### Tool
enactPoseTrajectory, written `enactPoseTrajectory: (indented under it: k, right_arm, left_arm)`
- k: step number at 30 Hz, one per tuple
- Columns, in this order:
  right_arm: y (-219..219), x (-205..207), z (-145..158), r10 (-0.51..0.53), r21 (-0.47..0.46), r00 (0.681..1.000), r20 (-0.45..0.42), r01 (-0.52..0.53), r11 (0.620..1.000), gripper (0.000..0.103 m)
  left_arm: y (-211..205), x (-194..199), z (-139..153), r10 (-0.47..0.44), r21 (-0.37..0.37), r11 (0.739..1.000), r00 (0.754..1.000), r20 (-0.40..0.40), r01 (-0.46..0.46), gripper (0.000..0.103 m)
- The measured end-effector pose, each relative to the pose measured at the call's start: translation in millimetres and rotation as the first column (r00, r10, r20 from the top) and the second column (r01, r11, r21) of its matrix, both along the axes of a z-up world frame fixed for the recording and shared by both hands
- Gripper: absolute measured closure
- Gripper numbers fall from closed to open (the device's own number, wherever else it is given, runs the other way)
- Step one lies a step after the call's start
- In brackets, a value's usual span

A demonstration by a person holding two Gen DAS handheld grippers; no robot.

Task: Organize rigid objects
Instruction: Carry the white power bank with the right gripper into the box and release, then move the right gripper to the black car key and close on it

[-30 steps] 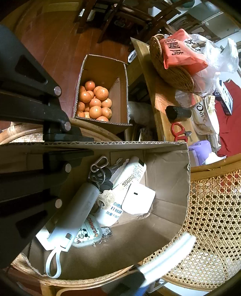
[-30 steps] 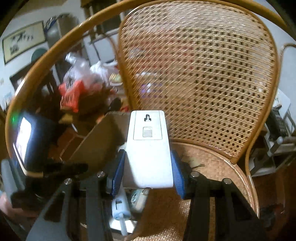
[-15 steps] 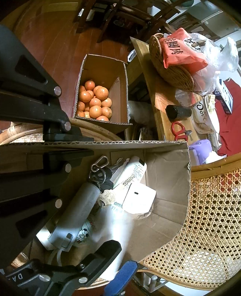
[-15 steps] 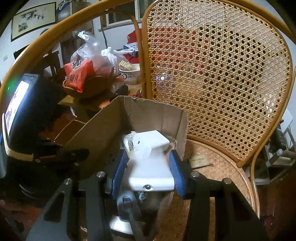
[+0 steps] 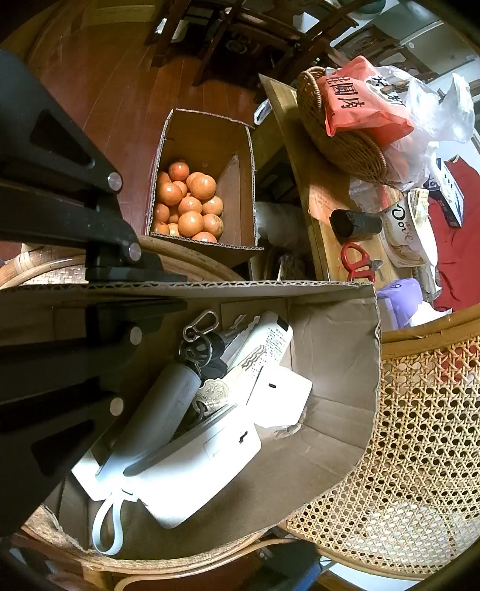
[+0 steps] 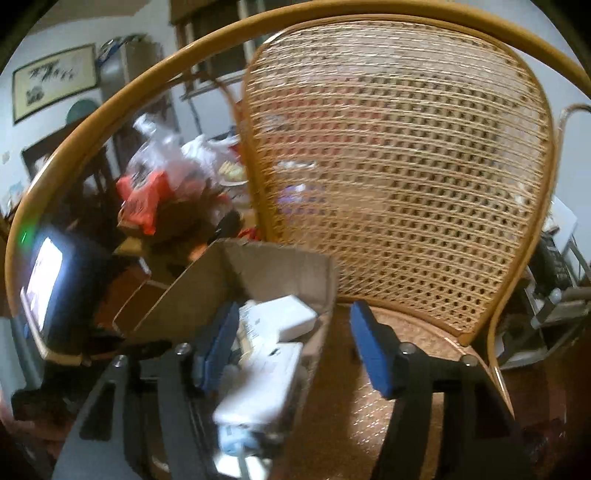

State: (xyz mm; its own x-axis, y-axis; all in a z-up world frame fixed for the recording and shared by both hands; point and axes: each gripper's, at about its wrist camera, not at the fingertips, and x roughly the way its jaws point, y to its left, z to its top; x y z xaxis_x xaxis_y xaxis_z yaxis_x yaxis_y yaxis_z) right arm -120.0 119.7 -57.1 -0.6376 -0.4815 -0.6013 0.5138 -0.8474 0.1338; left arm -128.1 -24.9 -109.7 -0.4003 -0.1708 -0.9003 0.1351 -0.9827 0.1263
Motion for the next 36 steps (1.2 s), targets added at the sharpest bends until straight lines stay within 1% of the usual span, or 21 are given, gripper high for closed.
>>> enactPoseTrajectory:
  k: [1,2,7,11,19,21,28,36]
  right_arm:
    - [4,-3,0,-0.012,-0.009,1.000,0.009,0.013,1.000,0.025]
    - [9,-7,-2,-0.028,-0.021,0.999,0.024,0.029,0.999,0.018]
    - [34,-35,-19,-0.106,-0.063,0.988,0.115,0.113,0.992,0.008]
    - [49,-58,-38,-0.177,-0.055,0.968,0.176,0.189,0.981,0.008]
    - [65,-89,-77,-0.248,-0.072,0.938,0.243,0.273,0.959,0.008]
    - [67,-96,-87,-0.260,-0.067,0.931,0.255,0.285,0.956,0.008]
    - [67,-118,-105,-0.297,-0.042,0.910,0.289,0.322,0.946,0.008]
    - [54,-124,-122,-0.275,-0.021,0.902,0.333,0.299,0.954,0.008]
  left_arm:
    - [0,0,0,0.000,-0.001,1.000,1.000,-0.001,0.000,0.098]
    - [0,0,0,0.001,0.000,1.000,1.000,0.000,-0.001,0.098]
    - [0,0,0,0.001,0.000,1.000,1.000,0.000,-0.001,0.098]
    - [0,1,1,0.001,-0.002,1.000,1.000,0.002,-0.001,0.098]
    - [-1,1,-1,-0.001,-0.003,1.000,1.000,0.006,0.001,0.098]
    - [-1,1,0,-0.002,-0.004,1.000,1.000,0.005,0.002,0.098]
    - [-2,-1,-2,-0.010,-0.012,1.000,1.000,0.012,0.010,0.098]
    - [-3,-2,-3,-0.019,-0.013,1.000,1.000,0.021,0.020,0.098]
